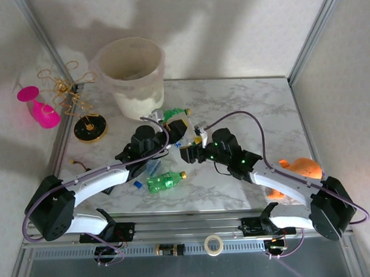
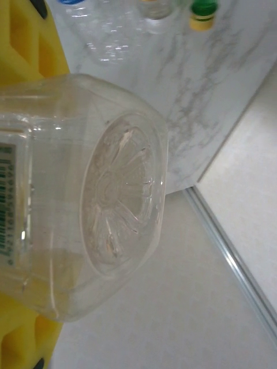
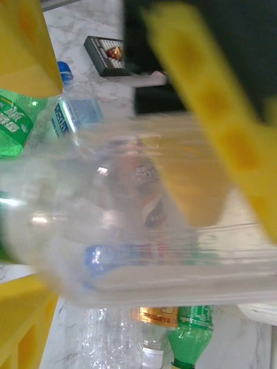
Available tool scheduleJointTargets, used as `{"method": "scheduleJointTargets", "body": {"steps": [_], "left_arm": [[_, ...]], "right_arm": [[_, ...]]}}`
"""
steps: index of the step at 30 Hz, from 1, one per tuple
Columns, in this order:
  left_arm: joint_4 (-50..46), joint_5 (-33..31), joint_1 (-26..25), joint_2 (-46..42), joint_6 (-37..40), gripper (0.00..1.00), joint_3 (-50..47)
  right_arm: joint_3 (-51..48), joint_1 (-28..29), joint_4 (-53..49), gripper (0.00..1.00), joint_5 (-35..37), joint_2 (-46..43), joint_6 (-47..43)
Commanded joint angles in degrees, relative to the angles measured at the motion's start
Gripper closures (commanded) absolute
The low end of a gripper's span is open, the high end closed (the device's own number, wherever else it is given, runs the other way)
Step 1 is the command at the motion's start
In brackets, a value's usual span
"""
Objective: Put the plastic bottles in the bin
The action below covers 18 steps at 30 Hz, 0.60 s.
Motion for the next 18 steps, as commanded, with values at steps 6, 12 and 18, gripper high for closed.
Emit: {"method": "scheduleJointTargets", "body": {"steps": [6, 12, 18], "left_arm": [[-2.1, -1.9, 6.8, 0.5, 7.5, 0.57, 9.8], [-3.1, -1.3, 12.0, 1.7, 11.0, 0.57, 18.0], [-4.6, -0.9, 17.1, 6.2, 14.3, 0.56, 29.8]], "right_arm": [[-5.6, -1.9, 3.5, 0.09, 1.8, -8.9, 2.8], [-8.6, -3.0, 3.3, 0.03, 5.7, -12.3, 3.6], [-8.3, -3.1, 1.6, 0.01, 6.3, -11.4, 4.1]]}}
